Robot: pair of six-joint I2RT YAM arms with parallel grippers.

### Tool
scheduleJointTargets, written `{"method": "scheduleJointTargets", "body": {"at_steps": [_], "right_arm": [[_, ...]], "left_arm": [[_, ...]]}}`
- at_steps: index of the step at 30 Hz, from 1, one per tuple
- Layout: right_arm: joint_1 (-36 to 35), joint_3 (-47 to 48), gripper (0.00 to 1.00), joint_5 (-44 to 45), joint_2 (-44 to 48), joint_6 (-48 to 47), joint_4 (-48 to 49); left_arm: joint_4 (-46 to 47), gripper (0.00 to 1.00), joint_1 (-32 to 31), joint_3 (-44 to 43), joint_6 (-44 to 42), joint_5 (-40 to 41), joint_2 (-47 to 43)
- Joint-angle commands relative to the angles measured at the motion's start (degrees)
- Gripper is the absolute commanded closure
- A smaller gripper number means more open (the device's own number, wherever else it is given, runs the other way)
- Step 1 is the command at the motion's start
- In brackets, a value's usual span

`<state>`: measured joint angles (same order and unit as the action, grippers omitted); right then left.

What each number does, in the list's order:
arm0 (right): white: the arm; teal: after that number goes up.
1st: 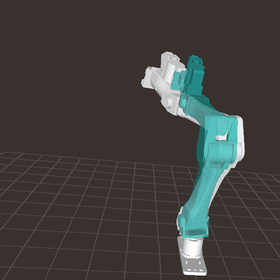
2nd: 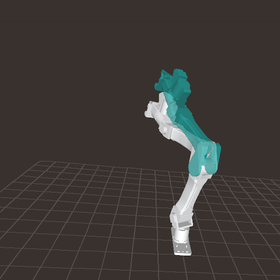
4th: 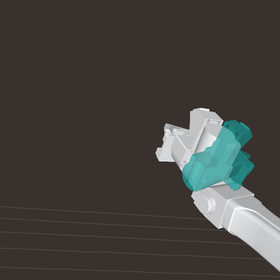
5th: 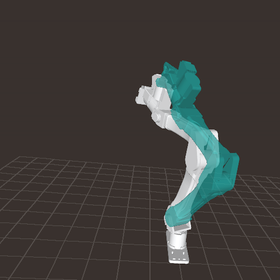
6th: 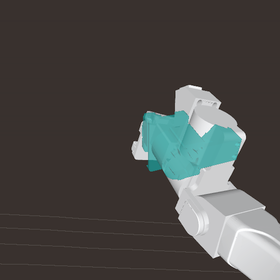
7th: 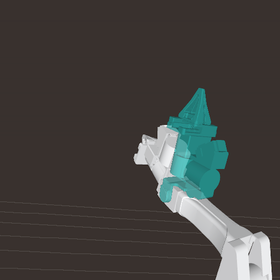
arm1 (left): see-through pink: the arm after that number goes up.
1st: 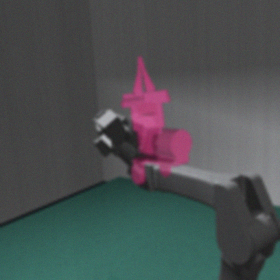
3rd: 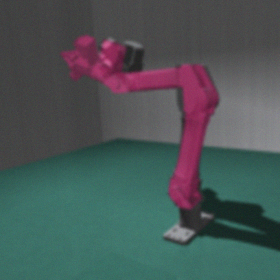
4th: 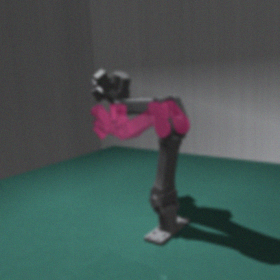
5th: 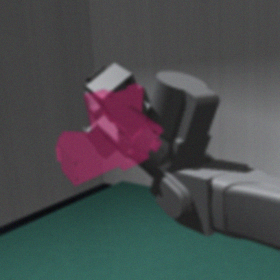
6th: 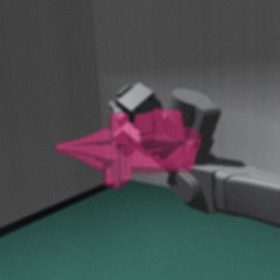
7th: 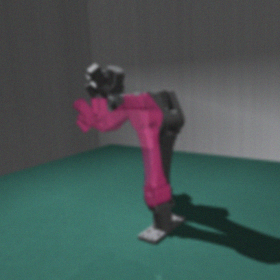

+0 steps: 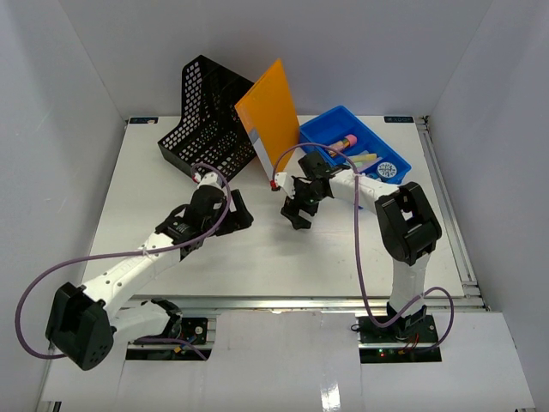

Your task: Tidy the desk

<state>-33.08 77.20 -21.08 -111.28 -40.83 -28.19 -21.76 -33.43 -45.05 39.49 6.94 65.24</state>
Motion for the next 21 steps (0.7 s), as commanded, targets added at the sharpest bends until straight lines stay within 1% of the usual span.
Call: {"method": "scheduleJointTargets", "body": {"at_steps": [1,5,11,17,21], "right_arm": [[-0.2,2.3,0.04,4.4,0.7,-2.8,0.1],[-0.3,3.3,0.05,4.7,1.9,-3.8,-0.2],[-0.5,6.9,0.06,5.7,0.5,-2.9,-0.9],[-0.4,9.1,0.06,6.5,-3.9,-3.1,-2.0],[-0.4,9.7,0.09,6.3,-5.6,-2.9,-2.8]], "left_arm": [[-0.3,0.04,0.3,3.6,1.7,0.1,-5.0],[-0.2,0.04,0.4,4.5,2.6,-1.4,-7.5],[1.7,0.04,0.4,4.8,4.0,-4.4,-7.2],[4.6,0.04,0.4,7.0,5.3,-6.9,-5.7],[6.6,0.03,0.4,7.6,6.0,-10.0,-4.7]]}}
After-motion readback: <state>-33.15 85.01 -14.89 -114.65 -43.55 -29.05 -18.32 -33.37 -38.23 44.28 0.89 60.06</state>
